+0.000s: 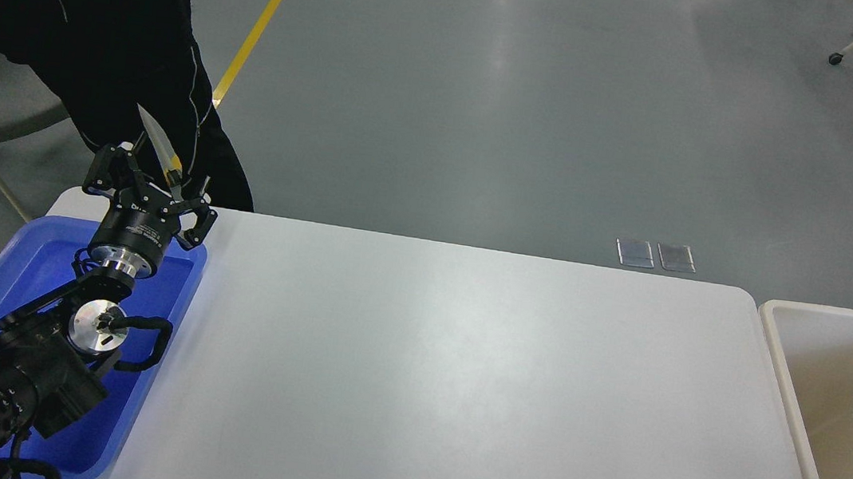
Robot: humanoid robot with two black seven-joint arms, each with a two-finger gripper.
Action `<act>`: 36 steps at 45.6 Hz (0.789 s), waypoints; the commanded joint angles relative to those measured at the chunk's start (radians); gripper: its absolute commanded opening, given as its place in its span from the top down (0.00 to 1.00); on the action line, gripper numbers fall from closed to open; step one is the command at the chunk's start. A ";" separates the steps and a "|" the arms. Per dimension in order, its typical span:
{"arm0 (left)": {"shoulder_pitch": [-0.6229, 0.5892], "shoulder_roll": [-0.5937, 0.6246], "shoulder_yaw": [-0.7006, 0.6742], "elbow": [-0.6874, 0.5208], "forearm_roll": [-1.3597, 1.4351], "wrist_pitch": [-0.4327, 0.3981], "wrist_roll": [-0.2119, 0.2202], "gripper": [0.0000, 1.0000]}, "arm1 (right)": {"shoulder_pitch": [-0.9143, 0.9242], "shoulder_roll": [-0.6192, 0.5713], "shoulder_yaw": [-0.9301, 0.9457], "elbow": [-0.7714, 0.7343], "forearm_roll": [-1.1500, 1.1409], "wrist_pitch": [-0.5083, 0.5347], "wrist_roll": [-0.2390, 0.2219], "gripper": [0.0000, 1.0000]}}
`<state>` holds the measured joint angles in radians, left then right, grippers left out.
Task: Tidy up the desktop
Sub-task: 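Lower the foil into the white bin and open the right gripper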
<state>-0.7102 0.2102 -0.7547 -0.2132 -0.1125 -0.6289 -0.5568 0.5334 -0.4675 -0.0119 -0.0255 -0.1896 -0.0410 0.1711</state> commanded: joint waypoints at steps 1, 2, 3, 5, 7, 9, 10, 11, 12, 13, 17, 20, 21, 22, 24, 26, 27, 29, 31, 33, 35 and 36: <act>0.000 0.000 0.000 0.000 0.001 0.000 0.000 0.00 | 0.007 0.009 0.013 -0.004 0.005 -0.020 -0.015 1.00; 0.001 0.000 0.000 0.000 0.001 0.000 0.000 0.00 | 0.008 0.009 0.015 -0.005 0.007 -0.020 -0.013 1.00; 0.000 0.000 -0.002 0.000 0.001 0.000 0.000 0.00 | 0.008 0.009 0.016 -0.005 0.007 -0.022 -0.013 1.00; 0.000 0.000 0.000 0.000 0.001 0.000 0.000 0.00 | 0.019 0.009 0.018 -0.005 0.007 -0.022 -0.015 1.00; 0.000 0.000 0.000 0.000 0.001 0.000 0.000 0.00 | 0.033 0.010 0.026 -0.005 0.007 -0.025 -0.015 1.00; 0.000 0.000 0.000 0.000 0.001 0.000 0.000 0.00 | 0.042 0.012 0.035 -0.005 0.007 -0.031 -0.016 1.00; 0.000 0.000 0.000 0.000 0.001 0.000 0.000 0.00 | 0.043 0.013 0.038 -0.005 0.007 -0.034 -0.019 1.00; 0.000 0.000 -0.002 0.000 0.001 0.000 0.000 0.00 | 0.043 0.013 0.039 -0.005 0.007 -0.036 -0.022 1.00; 0.000 0.000 0.000 0.000 0.001 0.000 0.000 0.00 | 0.046 0.013 0.039 -0.005 0.007 -0.036 -0.027 1.00; 0.000 0.000 0.000 0.000 -0.001 0.000 0.000 0.00 | 0.048 0.013 0.039 -0.005 0.007 -0.036 -0.033 0.93; 0.000 0.000 0.000 0.000 0.001 0.000 0.000 0.00 | 0.050 0.013 0.039 -0.007 0.007 -0.043 -0.038 0.29; 0.000 0.000 0.000 0.000 0.001 0.000 0.000 0.00 | 0.050 0.015 0.039 -0.005 0.007 -0.069 -0.036 0.08; 0.000 0.000 0.000 0.000 0.001 0.000 0.000 0.00 | 0.048 0.017 0.039 -0.004 0.007 -0.077 -0.036 0.05; 0.000 0.000 -0.002 0.000 0.001 0.000 0.000 0.00 | 0.048 0.020 0.039 -0.004 0.007 -0.083 -0.036 0.03; 0.000 0.000 0.000 0.000 0.001 0.000 0.000 0.00 | 0.048 0.032 0.038 -0.005 0.007 -0.091 -0.036 0.02; 0.000 0.000 -0.002 0.000 0.001 0.000 0.000 0.00 | 0.050 0.038 0.038 -0.005 0.007 -0.091 -0.036 0.02; 0.000 0.000 -0.002 0.000 0.001 0.000 0.000 0.00 | 0.050 0.038 0.036 -0.005 0.007 -0.091 -0.036 0.02; 0.001 0.000 -0.002 0.000 0.001 0.000 0.000 0.00 | 0.050 0.037 0.033 -0.005 0.007 -0.091 -0.036 0.01; 0.000 0.000 -0.002 0.000 0.001 0.000 0.000 0.00 | 0.051 0.035 0.035 -0.005 0.007 -0.089 -0.036 0.00; 0.000 0.000 0.000 0.000 0.001 0.000 0.000 0.00 | 0.051 0.035 0.035 -0.005 0.007 -0.088 -0.036 0.00; 0.000 0.000 0.000 0.000 0.001 0.000 0.000 0.00 | 0.051 0.035 0.035 -0.004 0.007 -0.085 -0.036 0.00; 0.000 0.000 0.000 0.000 0.001 0.000 0.000 0.00 | 0.051 0.036 0.035 -0.004 0.007 -0.083 -0.036 0.00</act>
<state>-0.7102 0.2102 -0.7553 -0.2132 -0.1121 -0.6289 -0.5568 0.5807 -0.4385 0.0232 -0.0307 -0.1826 -0.1182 0.1372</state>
